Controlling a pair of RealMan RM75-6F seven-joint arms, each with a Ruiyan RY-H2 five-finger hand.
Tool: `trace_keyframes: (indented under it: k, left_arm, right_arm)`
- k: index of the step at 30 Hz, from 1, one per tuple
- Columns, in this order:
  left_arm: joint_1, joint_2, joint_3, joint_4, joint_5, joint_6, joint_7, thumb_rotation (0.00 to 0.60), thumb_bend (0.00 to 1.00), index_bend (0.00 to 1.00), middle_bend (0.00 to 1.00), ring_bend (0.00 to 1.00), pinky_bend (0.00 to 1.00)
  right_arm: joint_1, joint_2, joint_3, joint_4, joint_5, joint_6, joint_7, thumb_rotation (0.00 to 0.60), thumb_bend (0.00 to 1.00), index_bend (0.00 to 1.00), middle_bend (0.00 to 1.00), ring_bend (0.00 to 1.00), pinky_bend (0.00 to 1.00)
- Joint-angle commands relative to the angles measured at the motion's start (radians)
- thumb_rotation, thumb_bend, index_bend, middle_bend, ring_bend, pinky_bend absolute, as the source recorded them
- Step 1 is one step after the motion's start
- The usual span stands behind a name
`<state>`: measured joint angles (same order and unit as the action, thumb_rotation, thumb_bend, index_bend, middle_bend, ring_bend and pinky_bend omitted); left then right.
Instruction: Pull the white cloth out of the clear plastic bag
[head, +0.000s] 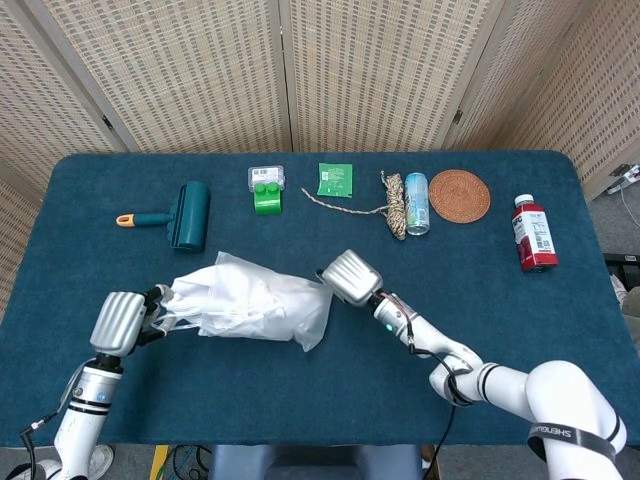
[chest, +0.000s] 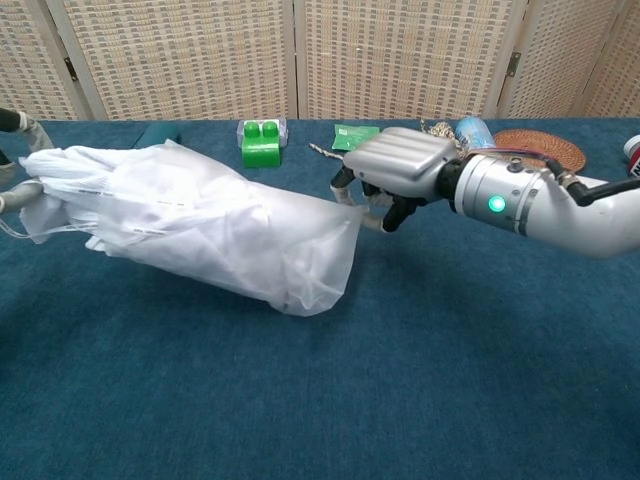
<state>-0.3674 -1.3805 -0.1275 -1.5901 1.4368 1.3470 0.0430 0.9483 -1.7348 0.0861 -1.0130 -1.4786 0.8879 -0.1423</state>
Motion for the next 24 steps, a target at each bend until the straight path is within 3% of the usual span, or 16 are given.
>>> trace_keyframes:
  k: [1,14,24]
  left_arm:
    - [0.002,0.001,-0.002,0.007,-0.005,0.002,0.002,0.6,0.65,0.78,1.0,0.88,0.96]
    - [0.016,0.004,-0.016,0.04,-0.042,0.006,-0.014,0.6,0.65,0.78,1.0,0.88,0.96]
    - [0.017,-0.002,-0.016,0.048,-0.042,0.003,-0.017,0.6,0.65,0.78,1.0,0.88,0.96]
  right_arm:
    - [-0.013,0.014,-0.001,-0.012,0.007,0.003,-0.007,0.6,0.47,0.6,1.0,1.0,1.0]
    - [-0.068,0.076,-0.003,-0.051,0.033,0.024,-0.032,0.6,0.47,0.6,1.0,1.0,1.0]
    - [-0.15,0.181,-0.008,-0.131,0.074,0.076,-0.084,0.6,0.47,0.6,1.0,1.0,1.0]
